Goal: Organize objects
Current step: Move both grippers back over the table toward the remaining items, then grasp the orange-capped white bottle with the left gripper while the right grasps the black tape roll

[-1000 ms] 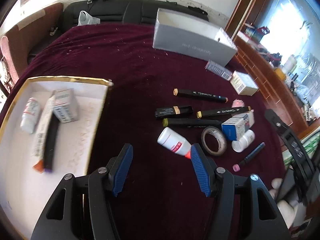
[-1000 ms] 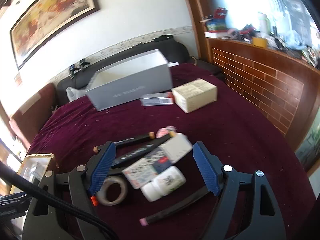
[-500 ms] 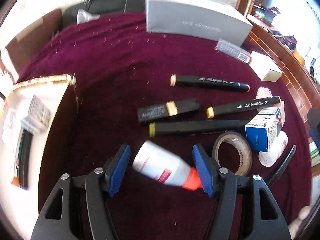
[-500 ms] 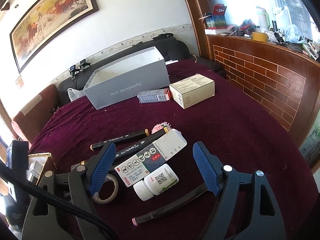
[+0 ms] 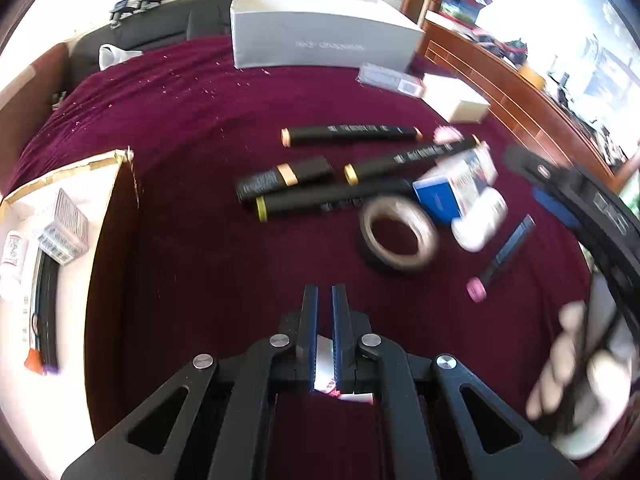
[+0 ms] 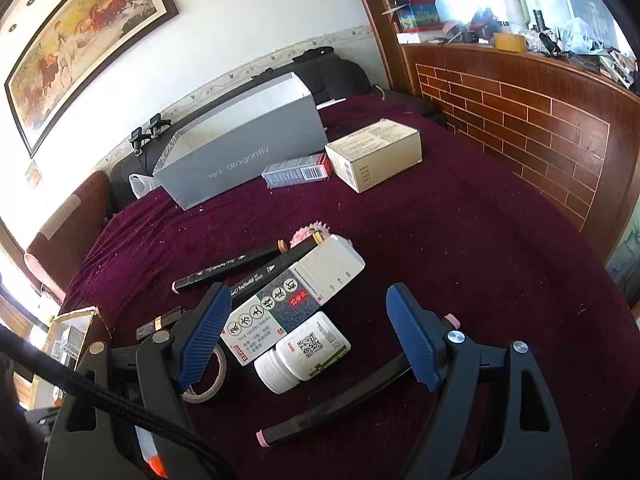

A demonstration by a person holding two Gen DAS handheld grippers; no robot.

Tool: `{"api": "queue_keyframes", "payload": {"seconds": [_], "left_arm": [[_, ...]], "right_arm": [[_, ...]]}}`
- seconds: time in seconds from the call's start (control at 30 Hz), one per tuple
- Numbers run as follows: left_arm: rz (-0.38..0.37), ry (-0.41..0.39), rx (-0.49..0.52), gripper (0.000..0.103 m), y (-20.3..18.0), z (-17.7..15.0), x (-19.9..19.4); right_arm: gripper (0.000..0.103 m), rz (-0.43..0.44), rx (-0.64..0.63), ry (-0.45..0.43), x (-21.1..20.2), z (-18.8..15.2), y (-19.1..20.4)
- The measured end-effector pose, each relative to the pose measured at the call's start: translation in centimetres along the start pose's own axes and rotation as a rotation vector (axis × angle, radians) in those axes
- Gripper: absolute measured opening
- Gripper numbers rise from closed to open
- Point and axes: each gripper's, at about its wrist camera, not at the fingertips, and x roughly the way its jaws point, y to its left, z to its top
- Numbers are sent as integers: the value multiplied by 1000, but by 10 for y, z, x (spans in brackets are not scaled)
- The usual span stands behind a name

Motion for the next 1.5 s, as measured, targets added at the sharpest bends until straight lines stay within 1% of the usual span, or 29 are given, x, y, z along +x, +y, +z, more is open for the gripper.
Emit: {"api": "queue_keyframes", "payload": {"seconds": [0.03,0.1,0.17,0.2,0.23,0.3,0.37,0.47,0.57,0.7,0.73,0.77,0.8,0.83,0.9,1.03,1.1,1.23,1.3,1.37,1.4,1.47,1.5], "left_arm": [[-1,1,-23,5,2,-4,-3],[-27,11,-86,8,8,-9,-6],[-53,5,-149,15,15,-13,-9],[-57,-10,-147,21,16,-14,-11],[-52,-23,-114,26,13,-13,-12],[-43,-32,-5,29,1,-9,-10],[-50,-21,107,29,-13,-11,-7],[-94,7,202,29,-28,-20,-5],[-80,17,306,29,-40,-33,-5],[-68,61,413,29,-51,-48,-3],[-55,48,440,29,-55,-52,-4],[-47,44,446,29,-56,-55,-6],[-41,43,438,27,-57,-55,-5],[-48,45,417,22,-57,-54,-5],[-61,37,363,22,-54,-52,-4],[-103,-6,233,22,-42,-52,-10],[-119,-18,199,22,-37,-55,-16],[-108,-56,181,22,-28,-62,-39],[-99,-81,180,22,-23,-65,-48],[-110,-98,162,22,-17,-67,-55],[-118,-103,151,22,-13,-67,-57],[-134,-117,130,22,-6,-71,-63],[-136,-124,121,22,-2,-71,-65]], "right_arm": [[80,-1,0,5,1,-1,0],[80,-5,-5,6,1,-2,2],[80,-9,-12,6,1,-3,3],[80,-9,-14,6,1,-3,3],[80,-10,-15,7,1,-3,3],[80,-11,-15,10,1,-4,3],[80,-13,-14,12,2,-4,3],[80,-14,-11,12,1,-4,3],[80,-9,-5,21,3,-3,2],[80,2,-2,22,3,-3,2],[80,8,-3,19,2,-3,3],[80,11,-6,16,2,-3,4],[80,14,-11,15,2,-3,5],[80,20,-17,16,2,-3,6],[80,46,-32,17,2,-5,10],[80,108,-75,-7,-4,-9,22],[80,134,-115,-3,-4,-11,32],[80,190,-154,97,7,-17,51],[80,198,-220,128,6,-23,68],[80,210,-297,163,7,-30,88],[80,207,-334,179,9,-33,97],[78,167,-402,209,18,-38,111],[72,141,-433,222,24,-41,116]]}}
